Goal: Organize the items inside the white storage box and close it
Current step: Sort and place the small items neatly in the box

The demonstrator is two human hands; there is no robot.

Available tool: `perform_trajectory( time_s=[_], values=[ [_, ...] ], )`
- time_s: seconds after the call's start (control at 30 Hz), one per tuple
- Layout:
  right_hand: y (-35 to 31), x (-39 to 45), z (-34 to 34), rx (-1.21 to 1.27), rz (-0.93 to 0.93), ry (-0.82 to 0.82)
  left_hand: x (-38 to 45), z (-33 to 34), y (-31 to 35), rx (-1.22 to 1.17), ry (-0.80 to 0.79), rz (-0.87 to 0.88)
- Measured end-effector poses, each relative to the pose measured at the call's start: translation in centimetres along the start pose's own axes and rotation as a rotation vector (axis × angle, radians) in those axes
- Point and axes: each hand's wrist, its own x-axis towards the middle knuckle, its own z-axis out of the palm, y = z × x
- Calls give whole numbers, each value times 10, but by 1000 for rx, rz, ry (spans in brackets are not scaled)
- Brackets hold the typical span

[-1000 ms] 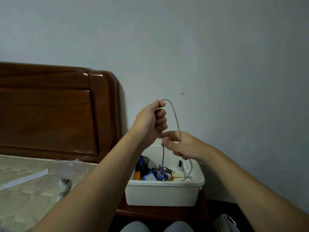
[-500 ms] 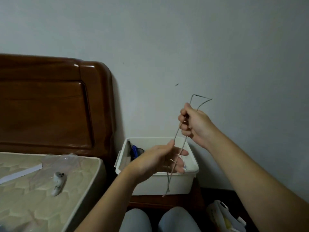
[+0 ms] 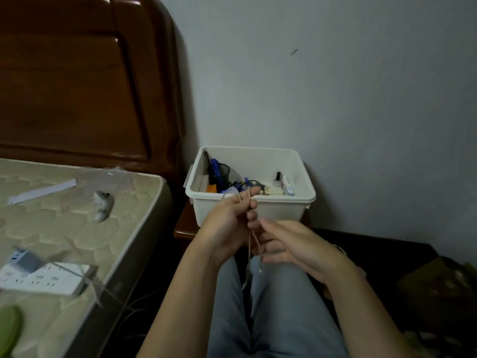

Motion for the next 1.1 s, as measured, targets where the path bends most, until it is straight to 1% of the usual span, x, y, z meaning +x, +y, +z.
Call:
perform_trajectory(
  time_s=[0.1,0.27,0.33,0.4,0.47,0.5,0.57,0.63,0.73,0.93,1.1],
  values=[
    [18,-1,9,-145,45,-42,4,-8,0,-97,59,28],
    [24,7,23,-79,-22,-17,6,-9,1,-178,85,59],
    [22,8,24,-65,-43,16,3,-9,2,-155,86,61],
    [17,7,23,-12,-75,77,-3,-11,4,5,73,9],
    [9,4,19,39,-114,163,-11,-18,6,290,15,-117],
    [5,3,16,60,-135,207,-14,-22,7,413,-45,-188],
    [-3,1,9,93,-176,280,-19,-30,7,530,-180,-317],
    [-6,1,3,90,-203,330,-22,-36,7,544,-279,-407],
    [-5,0,-3,83,-214,370,-25,-36,5,534,-352,-493],
    [-1,2,-8,29,-235,399,-24,-31,4,449,-360,-489],
    [-3,0,-9,-13,-207,354,-24,-29,-3,397,-336,-479]
  ],
)
